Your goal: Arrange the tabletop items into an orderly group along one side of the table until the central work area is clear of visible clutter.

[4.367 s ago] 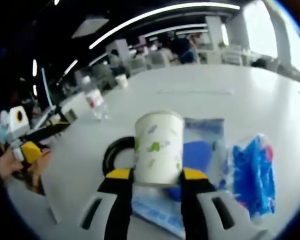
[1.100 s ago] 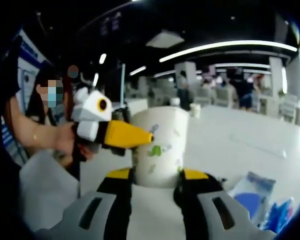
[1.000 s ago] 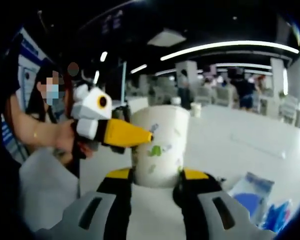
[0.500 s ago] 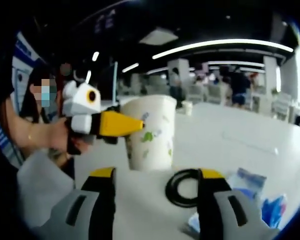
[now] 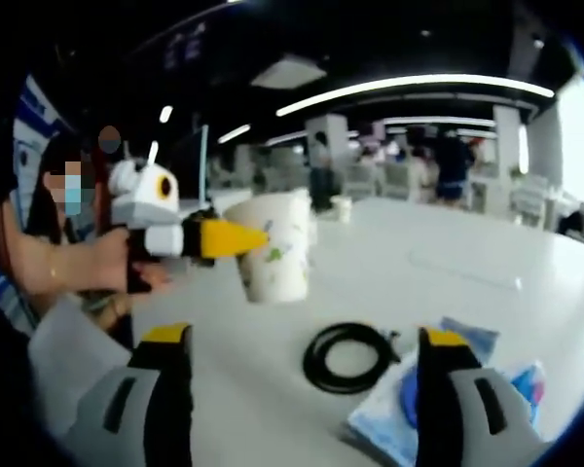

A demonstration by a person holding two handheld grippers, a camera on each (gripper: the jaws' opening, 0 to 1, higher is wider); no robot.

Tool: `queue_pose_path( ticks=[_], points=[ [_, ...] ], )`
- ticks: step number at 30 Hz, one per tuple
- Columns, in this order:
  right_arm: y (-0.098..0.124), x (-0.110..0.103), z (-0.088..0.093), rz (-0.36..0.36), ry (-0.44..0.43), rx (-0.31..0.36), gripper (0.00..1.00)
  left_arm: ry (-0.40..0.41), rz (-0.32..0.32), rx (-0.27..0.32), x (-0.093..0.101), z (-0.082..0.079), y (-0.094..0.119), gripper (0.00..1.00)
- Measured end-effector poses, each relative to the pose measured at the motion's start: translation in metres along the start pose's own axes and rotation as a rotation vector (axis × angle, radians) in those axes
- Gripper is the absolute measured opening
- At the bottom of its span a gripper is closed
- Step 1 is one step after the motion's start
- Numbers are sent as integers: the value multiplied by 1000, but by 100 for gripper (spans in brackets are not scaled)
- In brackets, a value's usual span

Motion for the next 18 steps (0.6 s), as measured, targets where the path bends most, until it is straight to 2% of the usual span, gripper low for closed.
queue_pose_path(
  ticks=[4, 15, 18],
  points=[
    [3, 4, 1, 30, -16, 2, 100, -46, -31, -3, -8, -2, -6, 35],
    [12, 13, 9, 72, -23, -27, 100, -158, -119, -7, -33, -5, -21, 35],
    [14, 16, 12, 93, -15, -39, 98, -160, -146, 6, -41, -5, -25, 35]
  ],
)
Point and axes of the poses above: the point that each gripper's makers call its tool centre point, and the gripper's own axes: y roughly backward along the fingers, x roughly to its right, z roughly out of its underside, the point moved 5 cm from there along y, roughly backward along the fingers, and after that the axes turned 10 degrees about -z, right-handed, at the moved point
